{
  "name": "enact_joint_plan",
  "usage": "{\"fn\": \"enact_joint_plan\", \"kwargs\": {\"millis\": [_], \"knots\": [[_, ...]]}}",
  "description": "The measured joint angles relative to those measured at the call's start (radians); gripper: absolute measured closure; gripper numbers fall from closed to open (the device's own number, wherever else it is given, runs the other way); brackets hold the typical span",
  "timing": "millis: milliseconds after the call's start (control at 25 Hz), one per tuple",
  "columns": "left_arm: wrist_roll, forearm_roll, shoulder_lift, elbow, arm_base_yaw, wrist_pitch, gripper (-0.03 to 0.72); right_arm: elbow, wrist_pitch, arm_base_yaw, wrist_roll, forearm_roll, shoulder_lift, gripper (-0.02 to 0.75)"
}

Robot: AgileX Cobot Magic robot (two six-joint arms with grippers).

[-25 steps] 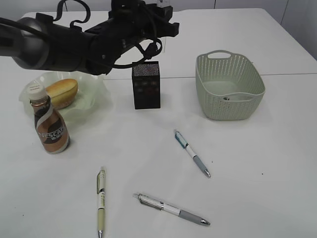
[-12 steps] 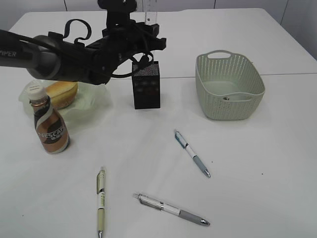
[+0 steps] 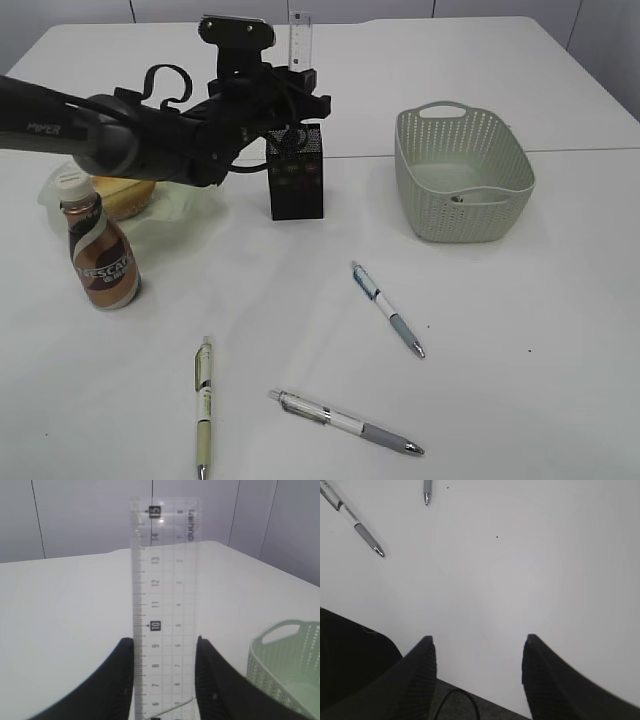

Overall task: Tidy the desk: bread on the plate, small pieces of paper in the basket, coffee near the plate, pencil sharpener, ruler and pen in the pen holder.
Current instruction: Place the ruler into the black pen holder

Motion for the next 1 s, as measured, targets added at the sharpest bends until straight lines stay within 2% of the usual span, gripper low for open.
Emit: {"fn": "enact_joint_plan", "kwargs": {"millis": [200, 1000], "knots": [[-0.001, 0.000, 0.028, -0.045, 0.001, 0.013, 0.419, 0.000, 0.000, 0.000, 0.000, 0.000, 0.000, 0.332], [-0.004, 0.000, 0.037, -0.049, 0.001, 0.045, 0.417, 0.000, -0.010, 0.000, 0.000, -0.016, 0.000, 0.333]]}}
